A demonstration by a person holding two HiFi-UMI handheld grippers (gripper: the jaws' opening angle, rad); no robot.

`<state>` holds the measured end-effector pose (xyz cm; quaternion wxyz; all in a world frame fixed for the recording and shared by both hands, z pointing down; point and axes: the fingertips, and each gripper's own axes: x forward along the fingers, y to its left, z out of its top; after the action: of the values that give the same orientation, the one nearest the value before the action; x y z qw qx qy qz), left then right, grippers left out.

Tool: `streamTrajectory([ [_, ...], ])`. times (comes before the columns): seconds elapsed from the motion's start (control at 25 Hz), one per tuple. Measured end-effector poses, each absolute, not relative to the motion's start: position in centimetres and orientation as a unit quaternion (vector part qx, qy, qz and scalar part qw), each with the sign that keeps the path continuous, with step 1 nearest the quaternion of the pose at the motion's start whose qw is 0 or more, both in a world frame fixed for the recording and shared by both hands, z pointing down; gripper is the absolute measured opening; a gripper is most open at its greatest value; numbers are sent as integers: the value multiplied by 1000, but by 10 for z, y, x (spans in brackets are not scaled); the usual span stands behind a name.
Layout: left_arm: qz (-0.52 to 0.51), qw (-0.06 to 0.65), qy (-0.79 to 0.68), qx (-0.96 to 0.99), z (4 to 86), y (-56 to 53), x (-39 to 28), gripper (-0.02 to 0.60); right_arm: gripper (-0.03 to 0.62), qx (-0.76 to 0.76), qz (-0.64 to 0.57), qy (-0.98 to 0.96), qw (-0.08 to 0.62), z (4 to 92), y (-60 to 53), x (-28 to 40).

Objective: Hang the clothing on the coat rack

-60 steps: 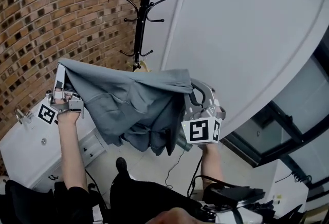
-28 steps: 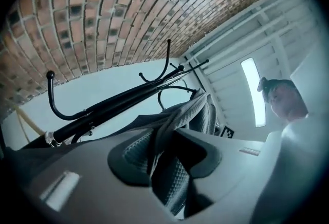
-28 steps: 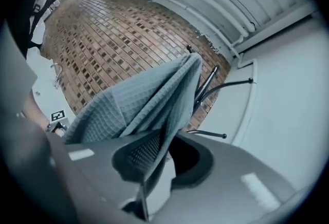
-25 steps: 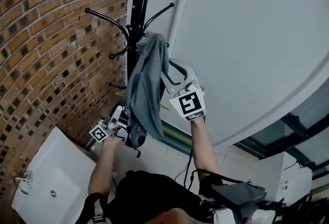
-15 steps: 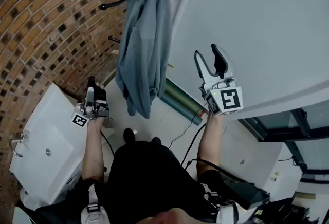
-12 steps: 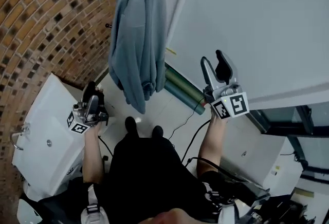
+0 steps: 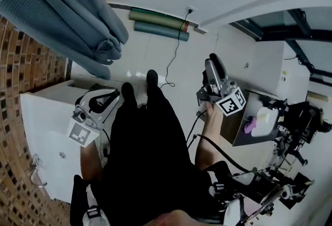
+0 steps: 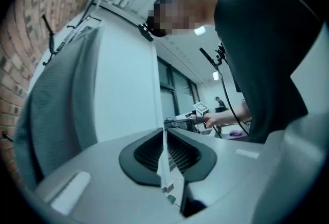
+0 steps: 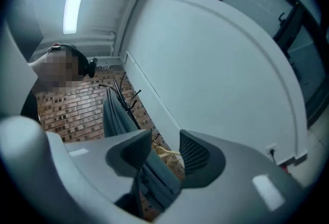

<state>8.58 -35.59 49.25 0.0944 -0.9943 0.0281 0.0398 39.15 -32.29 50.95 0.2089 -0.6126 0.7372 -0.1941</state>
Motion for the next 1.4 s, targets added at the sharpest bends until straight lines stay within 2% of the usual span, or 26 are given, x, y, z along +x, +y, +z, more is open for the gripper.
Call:
streamTrajectory([
  [0.2,90,100,-89,-987,505,-308,126,23,158,-673,-187,699,155,504,-237,366],
  [0.4,144,70,-90,-983,475,-286,127,23,146,-696,-186,686,102,498,-209,361],
  [0.64,168,74,-6,-983,436,-303,66,3,135,-636,-182,743,100,503,-308,317],
  [0.76,166,66,37,-983,446,-315,38,3,124,-570,-211,788,94,509,-360,260],
  [0.88,151,69,80,-983,451,-330,15,3,124,-516,-228,824,58,517,-385,213],
  [1.0,159,55,143,-975,450,-336,-15,3,124,-480,-231,846,25,522,-408,191],
  [1.12,144,46,191,-970,462,-342,-23,3,124,-440,-224,869,31,510,-426,175],
  [1.24,116,29,216,-969,480,-342,-5,3,124,-417,-201,886,30,501,-411,181],
  [1.4,113,24,266,-957,475,-337,34,3,124,-396,-177,899,63,494,-385,238],
])
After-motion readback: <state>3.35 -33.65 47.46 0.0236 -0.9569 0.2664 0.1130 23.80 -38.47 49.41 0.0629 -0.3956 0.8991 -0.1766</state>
